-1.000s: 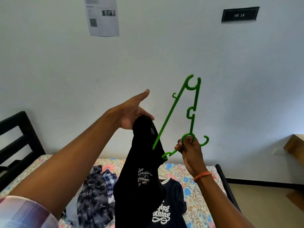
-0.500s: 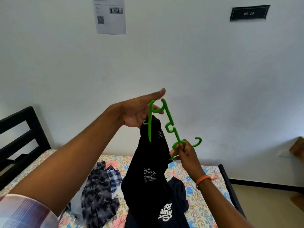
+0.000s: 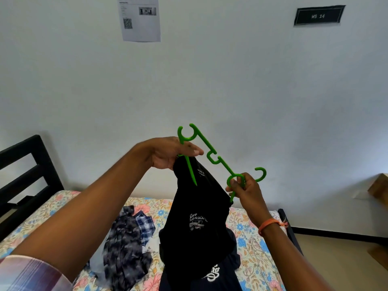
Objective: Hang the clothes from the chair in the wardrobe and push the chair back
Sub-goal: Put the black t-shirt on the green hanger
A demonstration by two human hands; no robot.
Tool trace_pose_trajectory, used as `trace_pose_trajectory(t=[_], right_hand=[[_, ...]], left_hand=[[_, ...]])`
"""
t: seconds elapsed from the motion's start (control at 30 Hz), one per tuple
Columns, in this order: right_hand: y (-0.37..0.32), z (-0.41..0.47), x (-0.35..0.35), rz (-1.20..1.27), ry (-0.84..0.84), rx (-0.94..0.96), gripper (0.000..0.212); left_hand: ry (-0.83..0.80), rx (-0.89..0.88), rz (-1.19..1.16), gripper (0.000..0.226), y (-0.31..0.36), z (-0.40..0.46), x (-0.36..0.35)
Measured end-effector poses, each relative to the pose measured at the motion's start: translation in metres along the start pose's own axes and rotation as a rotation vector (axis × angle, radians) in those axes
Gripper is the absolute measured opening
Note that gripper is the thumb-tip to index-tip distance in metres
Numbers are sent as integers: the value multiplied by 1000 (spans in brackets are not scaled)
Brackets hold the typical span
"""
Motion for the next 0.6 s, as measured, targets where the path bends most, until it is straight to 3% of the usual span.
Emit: trace_pose_trajectory(t=[0.07, 0.17, 0.27, 0.4, 0.47, 0.6], right_hand=[[-8, -3, -5, 236, -94, -33, 22], [-17, -4, -4, 339, -169, -12, 48], [-11, -3, -3, 500, -99, -42, 63], [5, -11, -12, 731, 91, -145, 39], [8, -15, -18, 755, 176, -142, 25], [12, -25, -13, 612, 421, -101, 30]], left_hand=[[26, -12, 51, 20, -2, 2, 0], [-4, -59, 61, 23, 1, 2, -2], [-136, -104, -48, 48, 6, 0, -11], [-393, -195, -266, 102, 14, -3, -40], [-410, -195, -322, 111, 18, -3, -49], [-401, -183, -352, 115, 27, -7, -59]])
Point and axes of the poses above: each hand's wrist, its own z-axis towards the middle knuckle, its own x-axis out of the back of the hand, y = z × x, the point moved 7 cm from there along z, towards the middle knuckle
